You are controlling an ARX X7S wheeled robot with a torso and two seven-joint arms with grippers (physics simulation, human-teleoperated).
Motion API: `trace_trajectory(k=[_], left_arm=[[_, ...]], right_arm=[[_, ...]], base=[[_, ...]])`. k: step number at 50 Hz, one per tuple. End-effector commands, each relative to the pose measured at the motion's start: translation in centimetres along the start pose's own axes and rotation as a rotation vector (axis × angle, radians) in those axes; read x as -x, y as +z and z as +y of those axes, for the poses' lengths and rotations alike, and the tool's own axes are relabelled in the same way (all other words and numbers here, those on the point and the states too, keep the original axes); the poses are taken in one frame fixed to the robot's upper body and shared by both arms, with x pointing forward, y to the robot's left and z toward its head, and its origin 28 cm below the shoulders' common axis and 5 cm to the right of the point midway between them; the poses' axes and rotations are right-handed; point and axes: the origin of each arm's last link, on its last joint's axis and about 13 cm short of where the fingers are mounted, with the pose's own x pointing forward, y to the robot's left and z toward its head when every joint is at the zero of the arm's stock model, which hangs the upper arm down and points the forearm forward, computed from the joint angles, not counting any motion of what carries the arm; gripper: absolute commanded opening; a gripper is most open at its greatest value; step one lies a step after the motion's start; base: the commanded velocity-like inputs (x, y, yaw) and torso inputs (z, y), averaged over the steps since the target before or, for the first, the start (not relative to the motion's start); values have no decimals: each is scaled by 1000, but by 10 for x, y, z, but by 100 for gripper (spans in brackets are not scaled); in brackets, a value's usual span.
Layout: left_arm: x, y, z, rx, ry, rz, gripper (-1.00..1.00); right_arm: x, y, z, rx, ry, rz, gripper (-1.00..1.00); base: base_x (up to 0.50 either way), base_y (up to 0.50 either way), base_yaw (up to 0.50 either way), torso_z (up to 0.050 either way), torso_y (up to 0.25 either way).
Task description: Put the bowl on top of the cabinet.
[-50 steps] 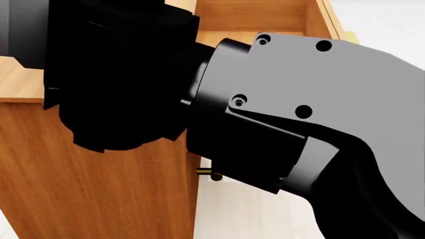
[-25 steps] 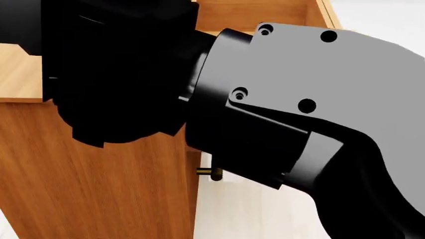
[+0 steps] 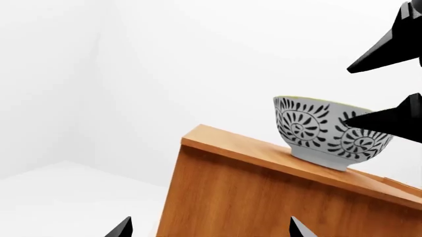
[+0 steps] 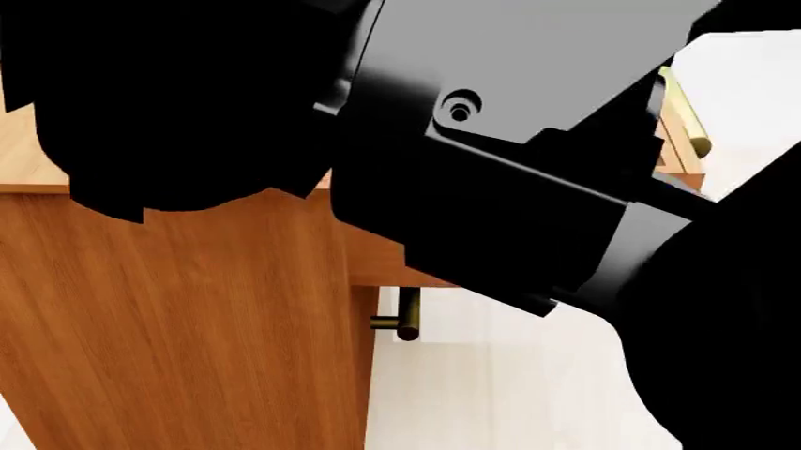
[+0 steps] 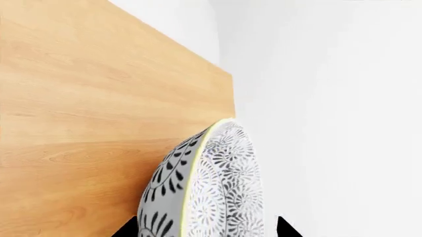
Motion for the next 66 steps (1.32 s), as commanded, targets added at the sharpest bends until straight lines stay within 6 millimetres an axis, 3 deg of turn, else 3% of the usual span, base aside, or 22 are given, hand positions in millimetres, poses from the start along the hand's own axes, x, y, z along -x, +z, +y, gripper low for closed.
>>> trace_trajectory(k=[1, 13, 21, 26, 28, 31, 32, 33, 34, 36, 38, 40, 44, 49, 56, 57, 60, 62, 63, 66], left_arm=[[1, 0, -1, -3, -4, 2, 100], [1, 0, -1, -3, -2, 0, 100], [-2, -2, 0, -2, 5, 5, 100], [-3, -3, 0, -5, 4, 11, 100], [-3, -4, -1, -8, 3, 13, 100], [-2, -4, -1, -11, 2, 14, 100], [-1, -3, -1, -10, 1, 10, 100], [-1, -3, -1, -9, 1, 10, 100], [-1, -3, -1, -9, 0, 11, 100], [-1, -3, -1, -8, -2, 12, 100], [-1, -4, -1, -11, -5, 16, 100], [-4, -7, -2, -15, -2, 20, 100], [-6, -12, -3, -29, 0, 31, 100], [-9, -15, -3, -41, 6, 40, 100], [-12, -18, -3, -44, 7, 51, 100], [-12, -18, -3, -44, 4, 53, 100], [-13, -20, -3, -47, 0, 60, 100], [-14, -22, -3, -49, 1, 67, 100], [-15, -24, -3, -53, 1, 70, 100], [-16, -26, -3, -61, 3, 77, 100]], right_arm=[[20, 10, -13, 5, -33, 5, 100], [41, 26, -15, 69, -26, 9, 100], [75, 42, -23, 134, -58, 40, 100], [103, 36, -21, 151, -83, 53, 100], [114, 30, -10, 152, -99, 53, 100], [132, 15, -15, 137, -157, 96, 100], [138, -9, -30, 91, -281, 213, 100], [140, -19, -35, 115, -348, 286, 100], [145, -46, -45, 88, -445, 419, 100], [161, -81, -51, -58, -542, 515, 100], [184, -118, -43, -227, -654, 568, 100], [204, -141, -29, -313, -707, 564, 100], [225, -164, -11, -346, -715, 596, 100], [249, -176, 0, -403, -767, 613, 100], [252, -201, 28, -459, -808, 724, 100], [247, -208, 39, -465, -811, 748, 100], [249, -216, 43, -514, -854, 788, 100], [239, -230, 66, -526, -853, 808, 100], [243, -231, 59, -542, -863, 823, 100], [242, -245, 68, -592, -899, 857, 100]], base=[[0, 0, 0, 0, 0], [0, 0, 0, 0, 0], [0, 0, 0, 0, 0], [0, 0, 0, 0, 0], [0, 0, 0, 0, 0], [0, 0, 0, 0, 0], [0, 0, 0, 0, 0], [0, 0, 0, 0, 0], [0, 0, 0, 0, 0], [0, 0, 0, 0, 0], [0, 0, 0, 0, 0], [0, 0, 0, 0, 0], [0, 0, 0, 0, 0], [0, 0, 0, 0, 0], [0, 0, 0, 0, 0], [0, 0, 0, 0, 0], [0, 0, 0, 0, 0], [0, 0, 0, 0, 0], [0, 0, 0, 0, 0], [0, 0, 0, 0, 0]])
